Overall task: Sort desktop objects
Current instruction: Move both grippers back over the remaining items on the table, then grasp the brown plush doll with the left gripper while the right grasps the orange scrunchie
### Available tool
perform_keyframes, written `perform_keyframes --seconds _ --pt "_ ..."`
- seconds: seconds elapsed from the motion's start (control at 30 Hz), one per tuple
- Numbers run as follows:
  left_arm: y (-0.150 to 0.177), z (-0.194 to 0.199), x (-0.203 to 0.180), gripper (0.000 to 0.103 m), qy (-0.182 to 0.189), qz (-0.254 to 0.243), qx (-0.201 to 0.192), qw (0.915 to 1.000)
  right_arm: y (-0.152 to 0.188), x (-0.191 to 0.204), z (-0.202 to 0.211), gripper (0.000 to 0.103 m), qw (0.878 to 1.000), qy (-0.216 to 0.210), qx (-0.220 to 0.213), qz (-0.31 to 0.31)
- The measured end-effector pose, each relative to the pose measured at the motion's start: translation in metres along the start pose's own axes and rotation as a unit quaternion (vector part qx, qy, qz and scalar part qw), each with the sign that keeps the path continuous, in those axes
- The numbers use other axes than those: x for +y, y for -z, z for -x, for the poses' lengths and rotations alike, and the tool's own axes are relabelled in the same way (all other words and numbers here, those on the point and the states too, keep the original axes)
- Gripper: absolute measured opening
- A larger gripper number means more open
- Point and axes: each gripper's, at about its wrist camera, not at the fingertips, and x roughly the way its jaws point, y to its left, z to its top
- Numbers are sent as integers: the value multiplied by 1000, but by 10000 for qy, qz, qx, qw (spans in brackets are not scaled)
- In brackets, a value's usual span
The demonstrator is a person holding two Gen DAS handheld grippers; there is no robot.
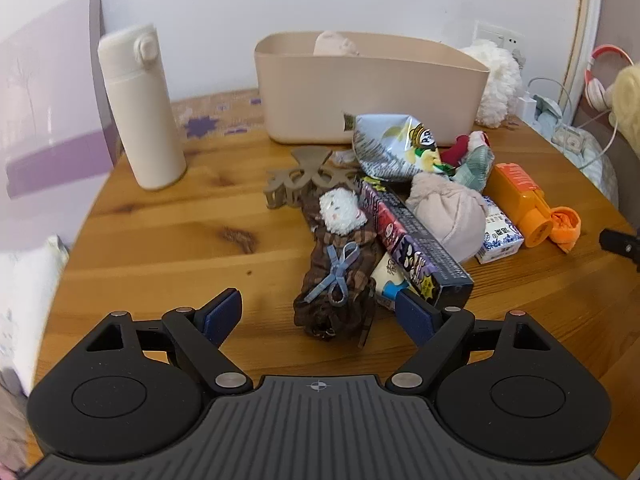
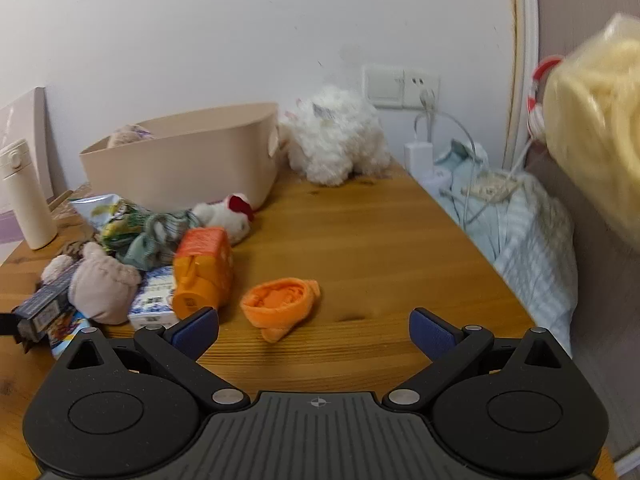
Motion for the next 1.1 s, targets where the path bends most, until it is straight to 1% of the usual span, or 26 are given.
perform_keyframes --seconds 0.07,0.13,0.2,0.33,0.53,0.6,0.73,0.77,0.8,0.83,0.87,0.9,0.93,0.97,1.0,1.03,1.07,1.1 --pt "0 -6 3 85 -22 46 51 10000 1 -1 -7 103 10000 -18 68 -13" --pt "-1 -11 4 85 -88 86 10 9999 1 0 -14 103 9999 2 132 42" --pt "-2 -17 6 85 -46 118 -9 9999 0 3 -21 103 9997 41 169 148" --pt "-6 -31 5 85 -40 104 40 9999 -3 11 -34 103 9990 116 175 385" --pt "-15 -40 5 85 -2 108 -70 9999 -11 23 -52 103 9964 350 72 771" --pt "-18 -44 5 85 20 112 -69 9999 -12 26 -58 101 9956 347 101 870" --pt "-24 -50 4 85 21 136 -71 9999 -11 31 -71 88 9952 195 260 928" --pt "-26 -52 4 82 27 159 -62 9999 -10 32 -74 84 9950 166 305 933" --pt "-26 -54 4 76 65 179 -48 9998 -10 31 -75 83 9956 112 260 893" --pt "-27 -56 4 71 87 184 -18 9998 -10 31 -76 80 9959 62 261 865" --pt "-28 -60 3 62 87 170 75 9998 -10 30 -76 75 9961 -3 262 838" --pt "-28 -63 3 57 95 173 150 9997 -11 29 -77 71 9964 -70 266 807" --pt "-28 -65 3 57 106 204 147 9996 -12 29 -78 65 9965 -122 273 775" --pt "-29 -66 2 54 63 182 136 9997 -13 28 -78 56 9967 -162 274 750" --pt "-29 -67 1 47 41 163 126 9998 -13 27 -78 51 9968 -194 269 729" --pt "-30 -67 1 43 29 140 119 9998 -12 28 -78 42 9968 -217 261 719" --pt "-30 -67 -1 37 -11 96 107 9999 -12 27 -78 35 9969 -249 260 702" --pt "-30 -67 -3 35 -56 57 98 9999 -13 27 -78 31 9969 -282 261 680"
